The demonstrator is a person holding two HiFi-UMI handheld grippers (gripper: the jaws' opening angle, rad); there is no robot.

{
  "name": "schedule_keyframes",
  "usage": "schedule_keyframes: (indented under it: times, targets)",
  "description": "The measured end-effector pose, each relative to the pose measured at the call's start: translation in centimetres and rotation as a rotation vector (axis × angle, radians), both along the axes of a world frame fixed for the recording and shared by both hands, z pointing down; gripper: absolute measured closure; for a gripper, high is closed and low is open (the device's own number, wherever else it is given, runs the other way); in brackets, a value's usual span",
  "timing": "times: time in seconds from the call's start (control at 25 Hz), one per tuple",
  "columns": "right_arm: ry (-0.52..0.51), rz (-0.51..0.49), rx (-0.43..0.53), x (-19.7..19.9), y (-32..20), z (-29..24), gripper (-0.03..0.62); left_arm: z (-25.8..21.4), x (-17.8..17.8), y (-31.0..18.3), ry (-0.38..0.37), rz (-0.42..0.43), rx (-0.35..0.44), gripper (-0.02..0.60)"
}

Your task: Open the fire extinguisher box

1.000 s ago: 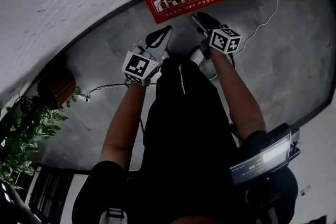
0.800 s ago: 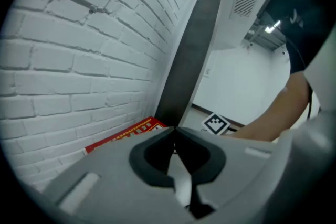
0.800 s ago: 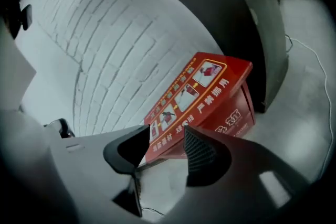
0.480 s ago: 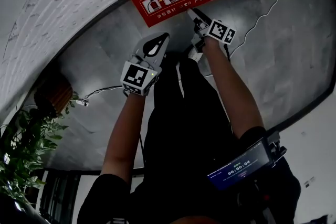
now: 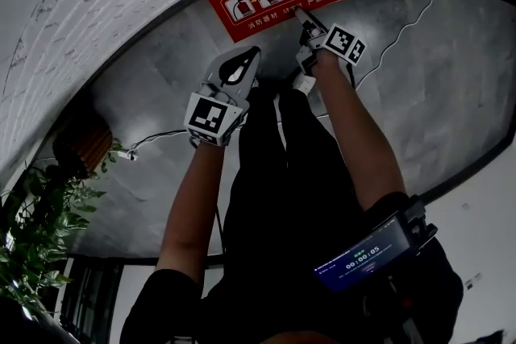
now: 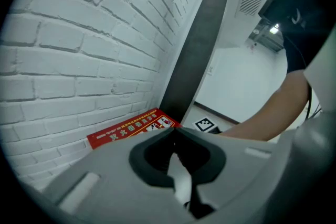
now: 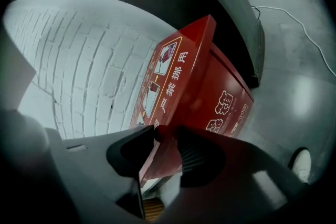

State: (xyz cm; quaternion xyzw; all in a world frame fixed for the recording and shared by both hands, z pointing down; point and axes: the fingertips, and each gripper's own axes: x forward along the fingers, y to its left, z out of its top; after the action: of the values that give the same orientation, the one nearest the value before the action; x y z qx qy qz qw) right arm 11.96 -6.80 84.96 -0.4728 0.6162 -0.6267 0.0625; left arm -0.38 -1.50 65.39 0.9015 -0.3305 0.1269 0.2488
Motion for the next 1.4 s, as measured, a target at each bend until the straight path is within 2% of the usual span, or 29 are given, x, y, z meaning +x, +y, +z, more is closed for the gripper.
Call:
schedule_keyframes:
  times: [0.36,0.6,0.84,0.96,1.04,1.12,1.28,1.36,1.4]
  targets:
    - [-0.042,0.026,-0.023,0.2,0.3,-2.9,0.478,-1.4,-0.5,-0.3,-0.012,0.006,0.007,0.581]
    - [-0.116,0.034,0.068,-0.1,0.0,-9.0,0.494,-3.6,-0.5,0.9,-0.023,0.028,0.021,0.581]
    - [-0.121,-0.046,0.201,-2.3,-5.9,-15.7,0.487,-6.7,-1.8,-2.0,-0.023,0.019,0.055,0.581]
    - [-0.16,-0.022,0.223,-3.1,-8.9,-17.3,0.496,-7.7,-2.7,-3.3,-0.026,0.001,0.072,0.581]
    - [-0.166,0.022,0.201,-3.3,-10.3,-17.7,0.513,-7.9,-3.4,-3.6,-0.028,-0.012,0.077,0.581]
    - [-0.158,0.008,0.258,-3.9,-12.3,-18.7,0.511,-7.9,-4.3,-3.6,-0.03,-0.023,0.073,0.581]
    - [-0.127,-0.029,0.353,-5.2,-15.5,-20.5,0.408,-7.4,-5.8,-3.5,-0.036,-0.049,0.056,0.581]
    - [-0.093,-0.04,0.383,-5.7,-16.6,-21.0,0.294,-7.3,-6.3,-3.5,-0.036,-0.059,0.053,0.581]
    - [-0.079,-0.046,0.397,-5.9,-17.0,-21.3,0.27,-7.3,-6.4,-3.4,-0.035,-0.062,0.053,0.581]
